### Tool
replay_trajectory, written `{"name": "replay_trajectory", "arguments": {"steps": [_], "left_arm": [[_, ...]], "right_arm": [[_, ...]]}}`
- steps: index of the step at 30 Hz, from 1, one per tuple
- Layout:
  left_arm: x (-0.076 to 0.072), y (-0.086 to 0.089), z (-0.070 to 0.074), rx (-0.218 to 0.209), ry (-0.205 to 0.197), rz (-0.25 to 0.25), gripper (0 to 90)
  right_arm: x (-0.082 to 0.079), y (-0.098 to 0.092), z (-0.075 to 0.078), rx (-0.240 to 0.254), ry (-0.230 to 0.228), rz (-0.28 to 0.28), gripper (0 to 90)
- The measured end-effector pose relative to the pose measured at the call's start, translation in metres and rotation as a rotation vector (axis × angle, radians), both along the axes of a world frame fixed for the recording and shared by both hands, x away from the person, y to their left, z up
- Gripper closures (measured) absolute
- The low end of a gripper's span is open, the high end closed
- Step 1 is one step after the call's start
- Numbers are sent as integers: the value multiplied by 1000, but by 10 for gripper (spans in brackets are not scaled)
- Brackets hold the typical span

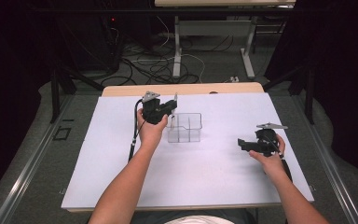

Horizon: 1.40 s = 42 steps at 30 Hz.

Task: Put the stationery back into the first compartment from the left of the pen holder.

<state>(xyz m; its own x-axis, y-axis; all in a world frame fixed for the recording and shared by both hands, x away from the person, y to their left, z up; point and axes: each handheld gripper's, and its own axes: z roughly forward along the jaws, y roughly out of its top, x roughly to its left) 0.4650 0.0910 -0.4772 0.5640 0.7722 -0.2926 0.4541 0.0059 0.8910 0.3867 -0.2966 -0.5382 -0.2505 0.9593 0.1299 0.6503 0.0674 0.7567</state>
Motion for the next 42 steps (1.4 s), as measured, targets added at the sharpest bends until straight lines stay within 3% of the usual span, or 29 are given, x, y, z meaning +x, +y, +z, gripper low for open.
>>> {"name": "replay_trajectory", "arguments": {"steps": [14,25,34,42], "left_arm": [[-11,3,-2,14,-9,-33,785],[-23,8,0,33,-29,-33,587],[-32,9,4,83,-48,-57,419],[-42,18,5,145,-71,-58,355]], "right_arm": [[0,1,-1,-8,1,6,58],[0,1,-1,-9,2,3,59],[0,1,0,-12,-1,7,59],[0,1,0,-11,-2,3,59]]}}
